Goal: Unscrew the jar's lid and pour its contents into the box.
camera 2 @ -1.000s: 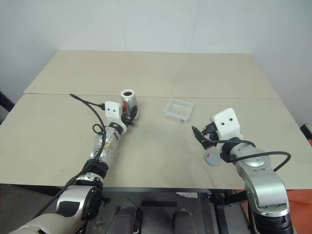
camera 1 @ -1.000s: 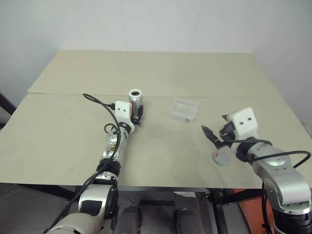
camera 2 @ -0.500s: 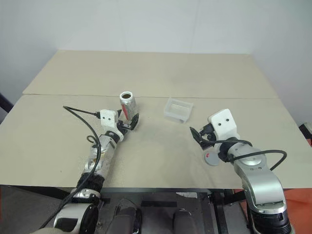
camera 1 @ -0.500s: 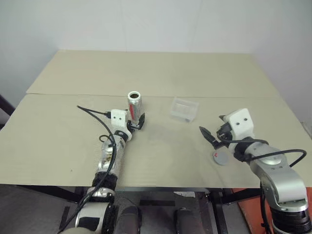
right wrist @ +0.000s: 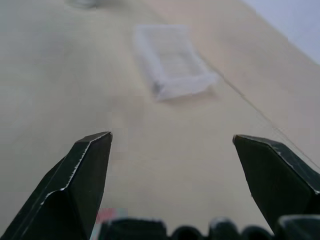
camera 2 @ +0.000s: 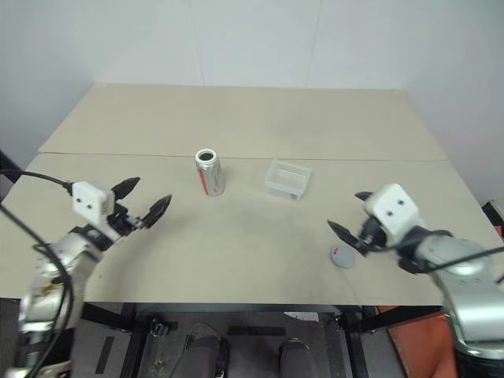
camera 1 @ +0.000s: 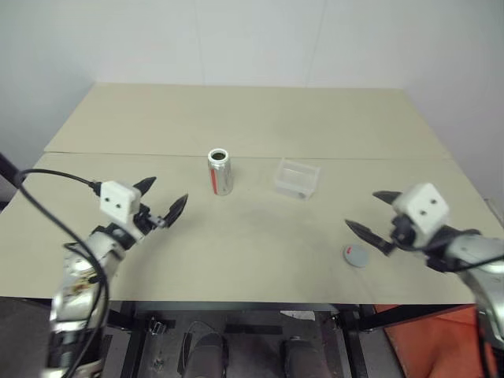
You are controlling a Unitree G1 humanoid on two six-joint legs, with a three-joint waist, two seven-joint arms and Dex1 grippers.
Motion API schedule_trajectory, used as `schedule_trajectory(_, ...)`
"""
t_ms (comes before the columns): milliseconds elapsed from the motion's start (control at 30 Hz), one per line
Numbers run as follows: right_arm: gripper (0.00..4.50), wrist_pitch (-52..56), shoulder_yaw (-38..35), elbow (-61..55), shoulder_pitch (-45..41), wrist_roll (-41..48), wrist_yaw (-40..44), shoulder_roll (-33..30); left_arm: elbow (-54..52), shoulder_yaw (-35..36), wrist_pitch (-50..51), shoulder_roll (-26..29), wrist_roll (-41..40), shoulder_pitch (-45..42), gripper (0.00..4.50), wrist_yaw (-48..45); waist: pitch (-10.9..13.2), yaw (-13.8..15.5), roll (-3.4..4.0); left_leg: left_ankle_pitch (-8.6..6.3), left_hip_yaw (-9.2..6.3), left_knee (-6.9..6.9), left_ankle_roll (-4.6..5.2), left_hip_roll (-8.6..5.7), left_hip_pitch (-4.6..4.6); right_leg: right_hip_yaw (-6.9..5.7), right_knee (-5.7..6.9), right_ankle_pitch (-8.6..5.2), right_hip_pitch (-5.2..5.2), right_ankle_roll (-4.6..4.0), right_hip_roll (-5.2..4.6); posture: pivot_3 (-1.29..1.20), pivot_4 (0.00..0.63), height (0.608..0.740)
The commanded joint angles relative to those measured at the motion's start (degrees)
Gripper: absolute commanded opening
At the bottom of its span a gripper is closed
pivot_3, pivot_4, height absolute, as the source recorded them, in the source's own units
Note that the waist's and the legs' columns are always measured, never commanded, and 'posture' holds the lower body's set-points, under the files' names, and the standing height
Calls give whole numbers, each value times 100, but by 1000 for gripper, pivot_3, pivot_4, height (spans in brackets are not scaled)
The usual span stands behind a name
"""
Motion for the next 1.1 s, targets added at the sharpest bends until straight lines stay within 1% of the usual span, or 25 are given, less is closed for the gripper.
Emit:
schedule_trajectory(33, 4500, -533, -657, 254, 124, 208, 665, -323, -287, 357, 290, 270, -438, 123, 4475, -277, 0, -30, 0, 0, 6, -2, 0, 3, 15, 3, 1, 2, 10, -4, 2, 0, 150, 740)
schedule_trajectory(100, 4500, -660, -720, 412, 167, 290, 938, -424, -444, 524, 366, 425, -623, 317, 4475, -486, 1, -63, -2, 2, 15, -10, -2, 6, 48, 6, 1, 4, 38, -8, 5, 0, 150, 740)
schedule_trajectory(167, 4500, -791, -602, 457, 193, 344, 1165, -468, -566, 688, 377, 573, -705, 545, 4475, -672, 2, -115, -5, 1, 22, -19, -3, 11, 78, 12, -4, 1, 67, -11, 6, 0, 150, 740)
schedule_trajectory(233, 4500, -873, -409, 512, 147, 393, 1365, -497, -751, 794, 468, 682, -795, 747, 4475, -753, 2, -138, -4, 1, 25, -23, -3, 12, 83, 14, -6, 0, 70, -13, 6, 0, 150, 740)
schedule_trajectory(300, 4500, -995, -203, 626, 41, 398, 1555, -490, -1025, 893, 590, 704, -955, 929, 4475, -723, 3, -135, -5, 1, 24, -23, -3, 12, 83, 14, -5, -1, 69, -13, 5, 0, 150, 740)
schedule_trajectory(333, 4500, -1074, -104, 732, -32, 390, 1654, -496, -1184, 900, 613, 694, -911, 1006, 4475, -635, 3, -131, -6, 1, 24, -23, -3, 12, 83, 14, -6, -1, 70, -13, 4, 0, 150, 740)
schedule_trajectory(433, 4500, -1197, 280, 849, -340, 245, 1643, -464, -1288, 877, 493, 781, -372, 1180, 4475, -385, 3, -107, -6, 1, 24, -21, -3, 10, 82, 16, -7, 0, 71, -13, 2, 0, 150, 740)
schedule_trajectory(467, 4500, -1245, 400, 887, -483, 188, 1580, -430, -1304, 908, 561, 790, -330, 1201, 4475, -290, 3, -99, -5, 2, 24, -22, -3, 11, 84, 16, -7, 0, 71, -13, 3, 0, 150, 740)
schedule_trajectory(533, 4500, -1184, 579, 1126, -863, 293, 1648, -404, -1498, 1031, 790, 749, -499, 1200, 4475, -82, 4, -99, -6, 2, 24, -23, -3, 11, 85, 16, -6, -1, 70, -14, 5, 0, 150, 740)
schedule_trajectory(600, 4500, -1333, 708, 1498, -1122, 396, 1981, -443, -1792, 1100, 923, 763, -564, 1289, 4475, 30, 7, -89, -10, 2, 23, -22, -3, 11, 80, 17, -7, -1, 67, -14, 3, 0, 150, 740)
schedule_trajectory(700, 4500, -1379, 1054, 1817, -1474, 406, 2433, -501, -2101, 1398, 970, 770, -519, 1682, 4475, 10, 7, -69, -12, -1, 20, -27, -1, 12, 76, 16, -16, -1, 66, -14, 2, 0, 150, 740)
schedule_trajectory(800, 4500, -1255, 1318, 1790, -1844, 453, 2573, -469, -2424, 1750, 1029, 705, -554, 2062, 4475, 77, 8, -69, -11, -1, 13, -39, -1, 14, 66, 16, -15, -3, 46, -19, 2, 0, 150, 740)
schedule_trajectory(867, 4500, -1059, 1435, 1738, -2063, 535, 2512, -378, -2561, 1880, 1065, 616, -611, 2182, 4475, 171, 8, -64, -10, -1, 7, -39, -1, 16, 56, 21, -7, -3, 28, -20, 2, 0, 150, 740)
schedule_trajectory(900, 4500, -1013, 1484, 1735, -2131, 537, 2485, -356, -2595, 1907, 1080, 583, -624, 2211, 4475, 206, 9, -63, -10, 0, 6, -38, -1, 16, 57, 21, -6, -3, 26, -21, 2, 0, 150, 740)
schedule_trajectory(967, 4500, -1188, 1646, 1761, -2213, 363, 2506, -362, -2606, 1705, 969, 637, -182, 2359, 4475, 235, 8, -53, -10, 0, 8, -37, -1, 15, 58, 22, -5, -2, 28, -22, 2, 0, 150, 740)
schedule_trajectory(1000, 4500, -1292, 1699, 1783, -2241, 310, 2545, -370, -2592, 1620, 982, 682, -128, 2368, 4475, 200, 9, -40, -10, 0, 10, -37, -1, 13, 59, 21, -8, -2, 32, -22, 1, 0, 150, 740)
schedule_trajectory(1100, 4500, -1476, 1717, 1790, -2236, 301, 2659, -421, -2510, 1468, 952, 766, -309, 2080, 4475, 18, 9, -19, -11, 0, 26, -35, -1, 10, 51, 18, -9, -3, 27, -22, 0, 0, 150, 740)
